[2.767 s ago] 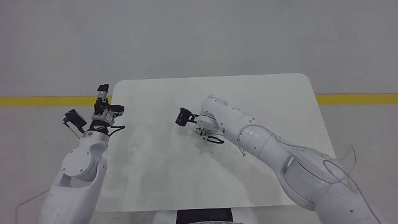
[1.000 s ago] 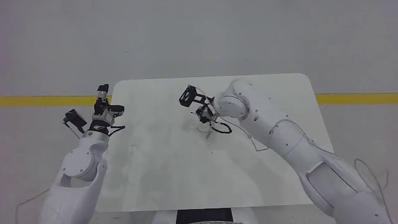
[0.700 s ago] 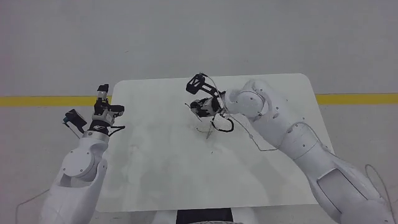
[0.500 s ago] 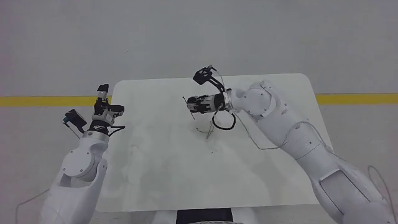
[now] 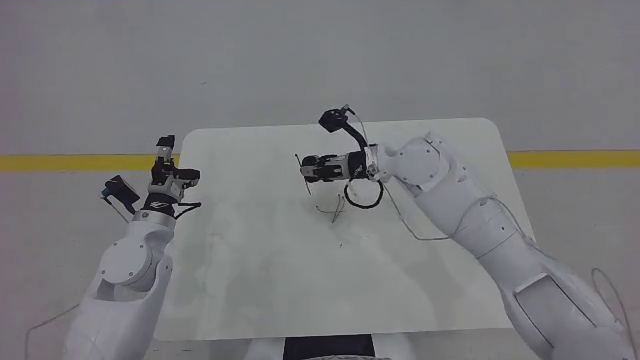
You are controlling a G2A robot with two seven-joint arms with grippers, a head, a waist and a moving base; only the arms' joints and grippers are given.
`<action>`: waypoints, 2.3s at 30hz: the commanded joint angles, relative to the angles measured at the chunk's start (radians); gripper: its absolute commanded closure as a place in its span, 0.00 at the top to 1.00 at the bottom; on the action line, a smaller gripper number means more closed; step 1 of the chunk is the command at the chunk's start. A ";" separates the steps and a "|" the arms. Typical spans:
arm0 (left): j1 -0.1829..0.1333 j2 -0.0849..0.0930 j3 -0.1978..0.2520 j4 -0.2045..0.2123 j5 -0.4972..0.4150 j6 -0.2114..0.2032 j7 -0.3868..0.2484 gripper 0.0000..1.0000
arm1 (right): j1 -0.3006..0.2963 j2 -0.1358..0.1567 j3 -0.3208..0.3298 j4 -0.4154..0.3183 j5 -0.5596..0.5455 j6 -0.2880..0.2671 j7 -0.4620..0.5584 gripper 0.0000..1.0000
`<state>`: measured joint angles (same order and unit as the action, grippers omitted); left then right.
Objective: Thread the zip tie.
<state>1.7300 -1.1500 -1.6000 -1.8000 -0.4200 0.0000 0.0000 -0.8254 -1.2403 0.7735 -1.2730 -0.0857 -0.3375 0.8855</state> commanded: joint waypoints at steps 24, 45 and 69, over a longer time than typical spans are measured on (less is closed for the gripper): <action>-0.019 0.003 0.005 0.005 0.098 -0.050 -0.025 1.00 | 0.036 -0.079 -0.014 0.082 0.264 0.224 -0.259 0.00; -0.059 0.054 0.008 0.094 1.136 -0.340 0.053 1.00 | 0.072 -0.113 -0.050 0.046 0.216 0.507 -0.313 0.00; -0.171 0.138 0.179 0.168 1.990 -0.337 0.291 1.00 | 0.202 -0.205 -0.158 0.236 0.262 0.678 -0.451 0.00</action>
<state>1.5592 -1.0117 -1.4210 -1.6317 1.5696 -0.3368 0.2908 -0.6230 -1.4457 0.6153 -1.0371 0.1768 0.3400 0.4348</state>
